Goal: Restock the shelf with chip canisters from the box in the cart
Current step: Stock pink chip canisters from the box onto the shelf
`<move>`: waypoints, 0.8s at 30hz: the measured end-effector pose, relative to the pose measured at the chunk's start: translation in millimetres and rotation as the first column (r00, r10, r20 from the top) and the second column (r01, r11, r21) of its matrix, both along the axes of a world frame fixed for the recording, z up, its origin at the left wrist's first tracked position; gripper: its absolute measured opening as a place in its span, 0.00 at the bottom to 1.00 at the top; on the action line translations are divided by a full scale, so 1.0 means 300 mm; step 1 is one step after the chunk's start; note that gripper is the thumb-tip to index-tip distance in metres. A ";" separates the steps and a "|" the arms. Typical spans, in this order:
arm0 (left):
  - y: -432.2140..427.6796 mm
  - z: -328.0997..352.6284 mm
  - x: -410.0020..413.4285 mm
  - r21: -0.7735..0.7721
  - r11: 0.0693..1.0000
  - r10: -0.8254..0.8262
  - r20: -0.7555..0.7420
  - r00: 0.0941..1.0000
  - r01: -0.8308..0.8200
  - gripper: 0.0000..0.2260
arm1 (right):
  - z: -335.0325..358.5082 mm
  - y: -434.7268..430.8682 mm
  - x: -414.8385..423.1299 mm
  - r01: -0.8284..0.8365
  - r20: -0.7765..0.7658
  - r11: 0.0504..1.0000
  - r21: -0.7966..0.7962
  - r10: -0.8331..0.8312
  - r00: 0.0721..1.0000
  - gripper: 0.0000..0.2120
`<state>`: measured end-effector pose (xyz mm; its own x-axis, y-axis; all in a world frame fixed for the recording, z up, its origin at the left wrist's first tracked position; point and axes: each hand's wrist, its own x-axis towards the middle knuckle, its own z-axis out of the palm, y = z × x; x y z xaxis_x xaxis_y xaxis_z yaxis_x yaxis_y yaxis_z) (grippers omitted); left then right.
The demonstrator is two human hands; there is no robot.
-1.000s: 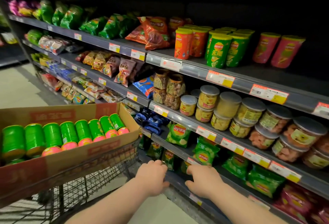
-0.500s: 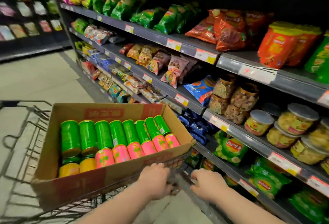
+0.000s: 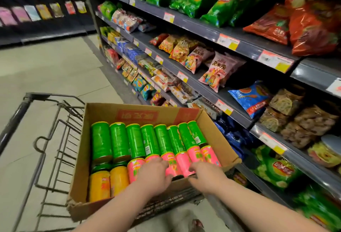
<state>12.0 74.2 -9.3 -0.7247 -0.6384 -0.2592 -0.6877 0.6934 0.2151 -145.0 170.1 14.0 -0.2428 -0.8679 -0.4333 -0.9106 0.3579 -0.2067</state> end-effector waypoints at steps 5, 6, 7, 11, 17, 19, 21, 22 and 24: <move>-0.102 -0.024 0.071 0.036 0.982 0.183 0.097 0.978 -0.187 0.21 | -0.055 -0.156 0.018 -0.082 0.038 0.996 0.041 0.081 0.996 0.18; -0.119 -0.028 0.088 0.049 0.971 0.228 0.119 0.966 -0.235 0.21 | -0.069 -0.189 0.022 -0.104 0.051 0.993 0.050 0.101 0.994 0.18; -0.134 -0.035 0.105 0.070 0.957 0.269 0.149 0.952 -0.281 0.21 | -0.082 -0.219 0.024 -0.124 0.067 0.990 0.064 0.120 0.991 0.18; -0.188 -0.076 0.157 0.154 0.892 0.375 0.277 0.885 -0.426 0.22 | -0.141 -0.329 0.023 -0.191 0.136 0.971 0.142 0.172 0.976 0.20; -0.245 -0.132 0.148 0.280 0.737 0.502 0.382 0.776 -0.615 0.24 | -0.246 -0.420 0.022 -0.227 0.255 0.938 0.260 0.160 0.954 0.21; -0.253 -0.148 0.139 0.333 0.676 0.534 0.394 0.749 -0.657 0.25 | -0.281 -0.437 0.027 -0.227 0.295 0.930 0.288 0.139 0.945 0.20; -0.260 -0.165 0.130 0.391 0.599 0.577 0.395 0.715 -0.699 0.27 | -0.307 -0.454 0.035 -0.223 0.343 0.924 0.312 0.109 0.933 0.21; -0.261 -0.172 0.125 0.417 0.556 0.598 0.400 0.694 -0.719 0.28 | -0.319 -0.463 0.041 -0.214 0.368 0.921 0.326 0.085 0.926 0.22; -0.259 -0.184 0.121 0.456 0.460 0.640 0.425 0.640 -0.762 0.30 | -0.338 -0.475 0.058 -0.167 0.412 0.919 0.357 0.006 0.911 0.24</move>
<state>48.3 -3.5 -64.5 -0.0027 -0.5975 -0.8019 -0.9479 -0.2539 0.1924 -127.7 27.5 -87.4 0.0872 -0.6283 -0.7730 -0.8118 0.4049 -0.4207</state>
